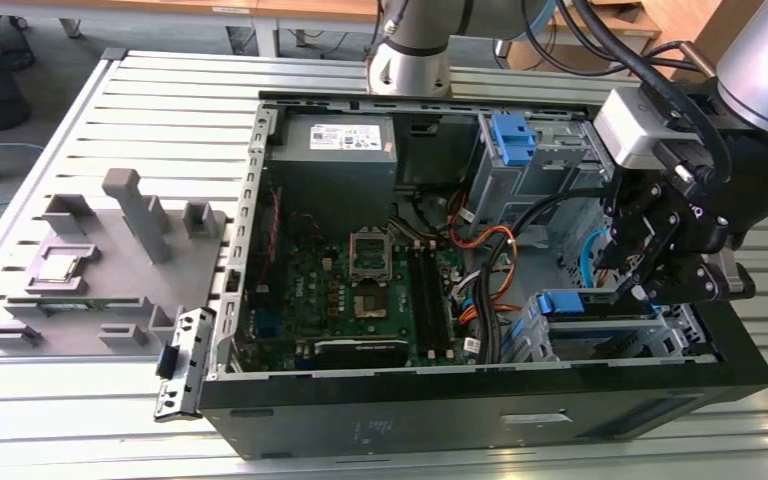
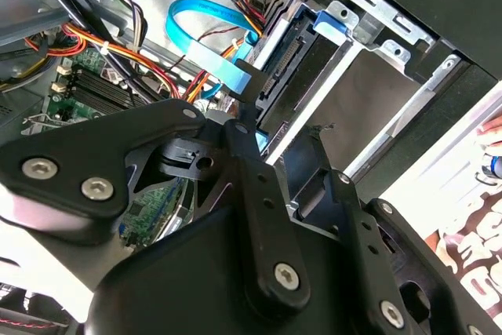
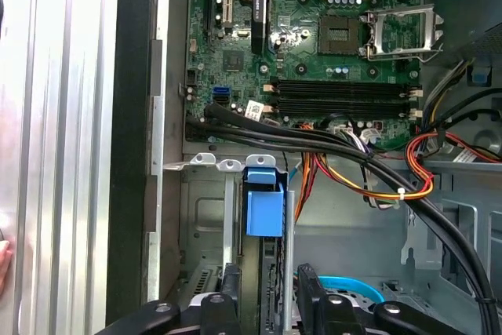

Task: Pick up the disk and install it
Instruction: 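Insert the disk into the insertion slot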

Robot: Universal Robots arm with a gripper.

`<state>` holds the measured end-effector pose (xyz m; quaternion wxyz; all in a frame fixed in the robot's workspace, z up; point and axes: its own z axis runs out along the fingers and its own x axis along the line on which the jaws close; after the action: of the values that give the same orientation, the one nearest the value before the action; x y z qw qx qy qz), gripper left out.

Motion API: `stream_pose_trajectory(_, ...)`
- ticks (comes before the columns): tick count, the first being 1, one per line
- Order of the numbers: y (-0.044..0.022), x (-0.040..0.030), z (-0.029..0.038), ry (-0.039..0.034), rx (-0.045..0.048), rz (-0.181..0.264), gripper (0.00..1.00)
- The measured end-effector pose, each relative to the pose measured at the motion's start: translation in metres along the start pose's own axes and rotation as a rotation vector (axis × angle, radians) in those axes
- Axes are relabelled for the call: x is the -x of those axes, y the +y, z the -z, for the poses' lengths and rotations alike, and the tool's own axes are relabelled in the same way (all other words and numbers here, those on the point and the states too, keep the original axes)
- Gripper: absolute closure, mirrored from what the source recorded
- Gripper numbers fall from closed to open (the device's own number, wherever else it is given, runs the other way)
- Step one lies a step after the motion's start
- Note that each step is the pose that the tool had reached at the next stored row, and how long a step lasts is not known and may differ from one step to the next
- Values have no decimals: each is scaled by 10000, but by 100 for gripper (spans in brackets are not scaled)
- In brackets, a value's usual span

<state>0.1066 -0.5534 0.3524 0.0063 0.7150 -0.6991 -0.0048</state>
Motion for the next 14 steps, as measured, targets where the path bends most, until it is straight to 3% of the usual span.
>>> stream_pose_trajectory(10, 0, 0, 0, 0, 0, -12, 59)
stream_pose_trajectory(12, 0, 0, 0, 0, 0, -14, 72)
stream_pose_trajectory(14, 0, 0, 0, -1, 0, -16, 78)
